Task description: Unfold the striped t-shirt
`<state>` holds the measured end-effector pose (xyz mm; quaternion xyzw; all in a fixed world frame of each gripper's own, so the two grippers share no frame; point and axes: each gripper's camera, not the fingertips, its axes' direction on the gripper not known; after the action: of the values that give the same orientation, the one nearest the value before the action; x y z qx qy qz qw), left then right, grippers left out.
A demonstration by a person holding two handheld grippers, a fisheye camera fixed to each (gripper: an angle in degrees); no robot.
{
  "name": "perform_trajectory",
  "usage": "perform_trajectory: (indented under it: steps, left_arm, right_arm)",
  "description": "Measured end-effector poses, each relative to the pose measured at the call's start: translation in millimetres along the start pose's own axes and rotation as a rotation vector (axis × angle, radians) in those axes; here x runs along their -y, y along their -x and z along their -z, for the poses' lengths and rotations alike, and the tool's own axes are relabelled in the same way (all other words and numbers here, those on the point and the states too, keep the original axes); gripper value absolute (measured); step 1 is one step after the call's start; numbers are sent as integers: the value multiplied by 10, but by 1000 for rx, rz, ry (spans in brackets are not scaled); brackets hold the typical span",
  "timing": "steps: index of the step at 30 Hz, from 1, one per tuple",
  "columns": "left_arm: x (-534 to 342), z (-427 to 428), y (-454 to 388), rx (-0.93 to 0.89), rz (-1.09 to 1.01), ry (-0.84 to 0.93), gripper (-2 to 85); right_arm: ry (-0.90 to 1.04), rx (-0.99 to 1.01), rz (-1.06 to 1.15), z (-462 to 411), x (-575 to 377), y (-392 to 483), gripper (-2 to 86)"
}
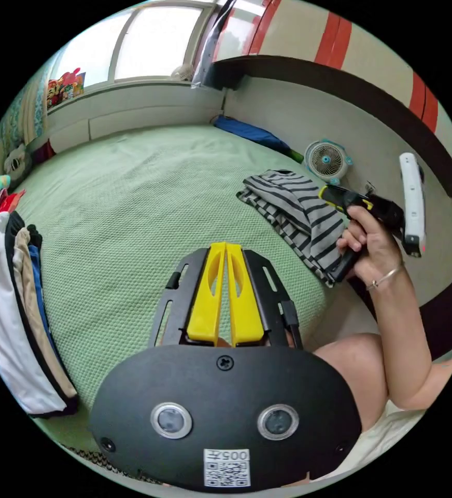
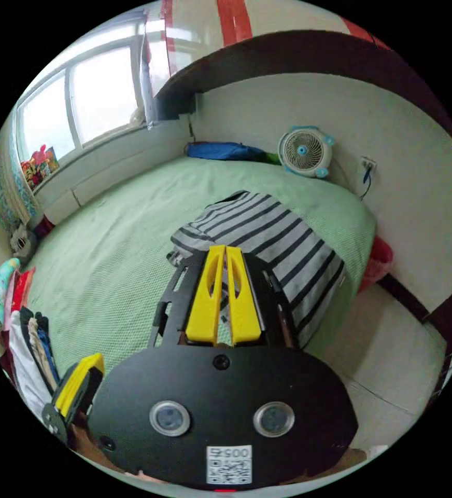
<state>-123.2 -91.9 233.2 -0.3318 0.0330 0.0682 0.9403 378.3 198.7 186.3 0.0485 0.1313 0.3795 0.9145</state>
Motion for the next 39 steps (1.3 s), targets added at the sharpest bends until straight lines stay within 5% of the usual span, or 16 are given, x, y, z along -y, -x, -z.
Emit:
perform_trajectory:
  steps: [15,39]
  left_arm:
    - [290,-405,-91,-17,-1,8,-6]
    - [428,-672,172,-45,59,12,-6]
  right_arm:
    - [276,5,-40,-976,66,-353,32]
    - [242,29,-86,-1208,41,-442,36]
